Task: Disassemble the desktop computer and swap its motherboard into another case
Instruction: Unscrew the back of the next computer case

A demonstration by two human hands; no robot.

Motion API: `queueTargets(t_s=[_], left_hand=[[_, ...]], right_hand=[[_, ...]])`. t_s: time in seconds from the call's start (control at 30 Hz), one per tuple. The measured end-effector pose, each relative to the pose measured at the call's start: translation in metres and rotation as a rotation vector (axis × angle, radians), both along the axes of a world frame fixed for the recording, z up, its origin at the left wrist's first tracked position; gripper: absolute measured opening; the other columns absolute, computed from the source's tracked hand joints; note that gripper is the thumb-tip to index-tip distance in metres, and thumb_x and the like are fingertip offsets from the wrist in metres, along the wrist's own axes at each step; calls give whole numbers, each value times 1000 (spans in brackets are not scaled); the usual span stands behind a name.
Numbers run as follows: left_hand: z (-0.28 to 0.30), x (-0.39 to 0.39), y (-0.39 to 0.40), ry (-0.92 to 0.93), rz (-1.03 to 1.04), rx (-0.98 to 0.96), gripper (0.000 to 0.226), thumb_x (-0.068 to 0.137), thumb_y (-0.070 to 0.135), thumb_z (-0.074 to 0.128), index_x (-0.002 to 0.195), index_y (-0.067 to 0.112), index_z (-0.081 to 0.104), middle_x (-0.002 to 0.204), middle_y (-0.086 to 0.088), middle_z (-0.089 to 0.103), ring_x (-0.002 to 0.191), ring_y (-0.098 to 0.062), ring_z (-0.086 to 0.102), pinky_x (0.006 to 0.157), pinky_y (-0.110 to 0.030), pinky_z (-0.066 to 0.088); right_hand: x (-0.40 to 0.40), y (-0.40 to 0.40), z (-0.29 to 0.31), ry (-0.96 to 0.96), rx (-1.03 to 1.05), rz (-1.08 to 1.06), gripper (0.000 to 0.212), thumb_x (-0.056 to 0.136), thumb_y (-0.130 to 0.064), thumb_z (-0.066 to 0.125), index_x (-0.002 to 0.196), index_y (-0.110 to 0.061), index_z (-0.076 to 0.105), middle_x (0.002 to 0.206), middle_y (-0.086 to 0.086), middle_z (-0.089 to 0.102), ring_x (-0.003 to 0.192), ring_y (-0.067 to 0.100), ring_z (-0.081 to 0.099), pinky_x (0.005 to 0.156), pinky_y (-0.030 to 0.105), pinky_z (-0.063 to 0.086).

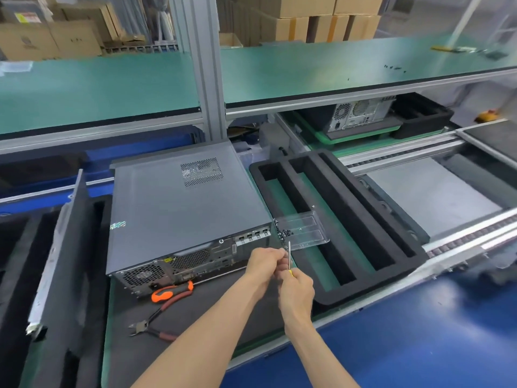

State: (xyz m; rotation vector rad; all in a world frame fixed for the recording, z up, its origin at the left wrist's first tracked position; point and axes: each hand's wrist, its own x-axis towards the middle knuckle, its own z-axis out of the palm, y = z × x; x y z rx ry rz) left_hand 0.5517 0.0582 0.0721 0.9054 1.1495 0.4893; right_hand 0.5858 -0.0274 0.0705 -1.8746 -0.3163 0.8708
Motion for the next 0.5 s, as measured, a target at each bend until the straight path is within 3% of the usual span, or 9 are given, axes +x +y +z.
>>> queueTargets(t_s=[0.1, 0.23, 0.4, 0.5], left_hand=[[0, 29, 8, 48, -28, 3, 26, 96, 9, 54, 71, 9, 61, 59, -3, 66, 44, -9, 50, 46, -21, 36], [1, 65, 25, 136, 20, 57, 15, 92, 10, 58, 81, 5, 67, 65, -7, 71, 42, -8, 54, 48, -21, 41], [-2, 91, 42, 195, 47, 123, 32, 99, 30, 56, 84, 5, 69, 78, -7, 74, 65, -17, 61, 70, -32, 54], [0, 89, 42, 305, -60, 202, 43, 100, 44, 47, 78, 11, 63, 89, -7, 71, 84, -25, 62, 87, -37, 51]], right_hand=[[17, -2, -4, 15, -27, -18, 20, 83, -12, 49, 65, -15, 42, 62, 3, 46, 59, 20, 36, 58, 35, 29], [34, 0, -8, 28, -44, -23, 18, 84, -11, 48, 67, -15, 44, 61, 3, 46, 58, 19, 37, 57, 34, 30], [50, 8, -9, 29, -31, -41, 19, 81, -11, 49, 65, -17, 41, 59, 0, 44, 56, 17, 35, 55, 34, 28], [55, 12, -9, 34, -3, -39, 24, 81, -9, 50, 63, -18, 37, 58, -1, 42, 55, 18, 33, 55, 32, 27]])
